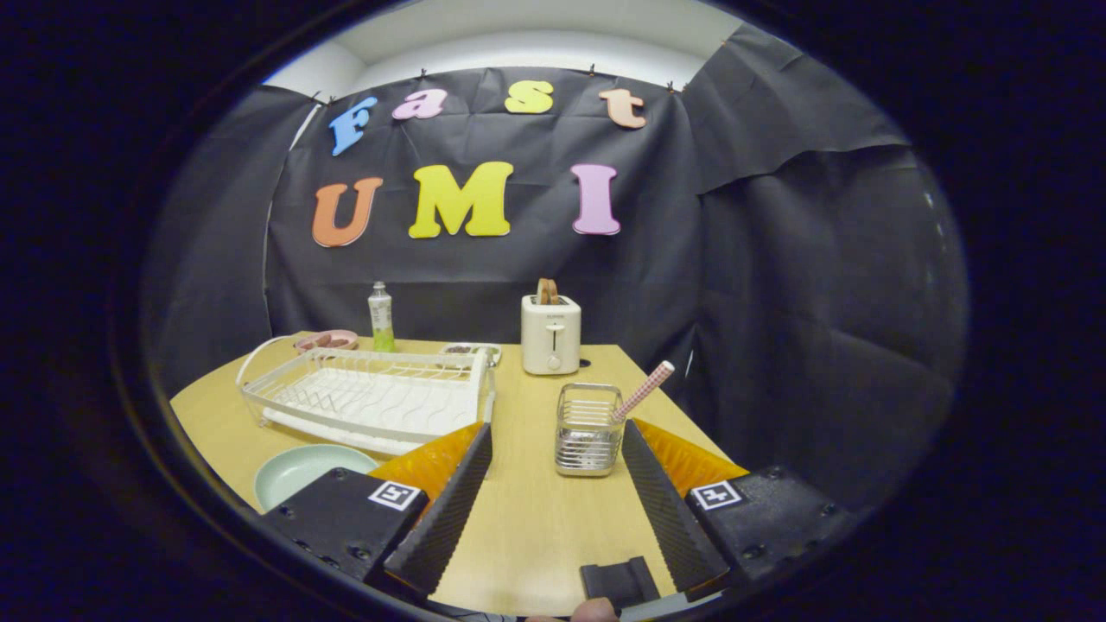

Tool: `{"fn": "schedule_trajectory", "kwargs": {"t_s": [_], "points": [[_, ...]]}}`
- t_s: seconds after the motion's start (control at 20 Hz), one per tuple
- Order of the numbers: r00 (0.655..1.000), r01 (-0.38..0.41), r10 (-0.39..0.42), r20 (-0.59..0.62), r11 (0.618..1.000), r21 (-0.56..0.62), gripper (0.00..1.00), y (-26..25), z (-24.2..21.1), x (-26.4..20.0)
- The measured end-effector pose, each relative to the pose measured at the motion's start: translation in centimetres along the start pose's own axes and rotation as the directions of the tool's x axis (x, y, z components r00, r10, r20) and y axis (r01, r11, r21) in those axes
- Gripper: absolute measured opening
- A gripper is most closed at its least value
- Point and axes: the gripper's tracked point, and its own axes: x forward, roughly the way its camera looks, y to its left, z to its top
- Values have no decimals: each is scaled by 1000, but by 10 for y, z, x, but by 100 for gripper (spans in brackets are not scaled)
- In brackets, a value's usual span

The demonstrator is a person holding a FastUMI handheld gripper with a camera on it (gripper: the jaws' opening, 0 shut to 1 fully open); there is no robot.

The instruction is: Take the plate from the dish rack, then take the spoon from the basket and place it into the plate.

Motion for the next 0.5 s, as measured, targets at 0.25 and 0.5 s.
{"fn": "schedule_trajectory", "kwargs": {"t_s": [0.25, 0.5], "points": [[1000, 0, 0, 16, 999, 36, 99, -29, 3, 42], [999, -40, 38, 16, 990, 132, 93, -48, 8, 87]]}}
